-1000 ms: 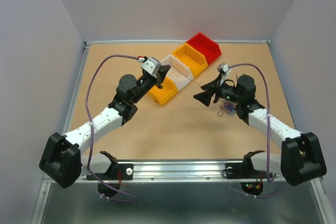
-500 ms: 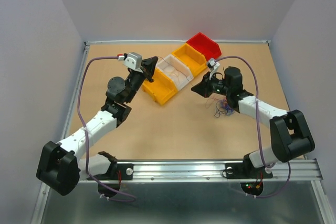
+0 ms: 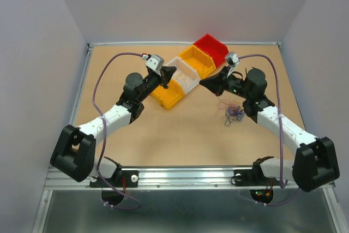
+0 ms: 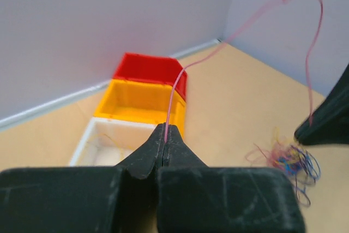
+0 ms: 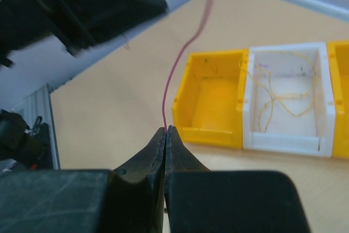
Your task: Untangle the cables
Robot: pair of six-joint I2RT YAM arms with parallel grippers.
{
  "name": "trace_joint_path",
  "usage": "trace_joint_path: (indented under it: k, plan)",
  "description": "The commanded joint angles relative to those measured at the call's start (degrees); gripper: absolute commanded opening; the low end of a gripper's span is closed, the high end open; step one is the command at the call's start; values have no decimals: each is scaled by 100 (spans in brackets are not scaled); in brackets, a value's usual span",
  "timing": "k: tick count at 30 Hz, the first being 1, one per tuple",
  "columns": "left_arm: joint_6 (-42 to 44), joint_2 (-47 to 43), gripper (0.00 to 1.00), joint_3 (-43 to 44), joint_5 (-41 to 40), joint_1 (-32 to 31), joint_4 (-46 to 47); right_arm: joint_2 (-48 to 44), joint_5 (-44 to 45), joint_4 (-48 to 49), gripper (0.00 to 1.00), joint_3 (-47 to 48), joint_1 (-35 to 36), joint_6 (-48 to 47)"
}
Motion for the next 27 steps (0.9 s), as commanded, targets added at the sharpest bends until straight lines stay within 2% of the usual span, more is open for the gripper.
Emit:
trace_joint_path:
  k: [1,3,5,6,9,12,17,23,27]
  plan:
    - [94,420,0,395,1883,7,181,-635,-140,793,1,497,84,541]
    - [85,753,0,553,2497,-28,163,-873,9,872,0,524,84,594]
    - [50,982,0,659,2764,-72,163,-1154,10,1125,1,489,84,734]
    - [93,1175,4,746,3078,-89,163,-1217,-43,1257,0,462,101,883]
    - [120,1457,9,826,3344,-203,198,-1401,-254,1899,1,225,93,1243]
    - [190,1581,12,827,3512,-317,277,-1411,-307,2243,1,14,93,1253]
    - [612,1651,21,712,3697,-748,321,-1270,115,2673,1,-127,93,1393]
    - [920,1765,39,694,3705,-1038,199,-1015,89,3314,1,-206,102,1842]
    - [999,1792,43,703,3776,-1065,93,-1015,80,3456,1,-259,102,1939]
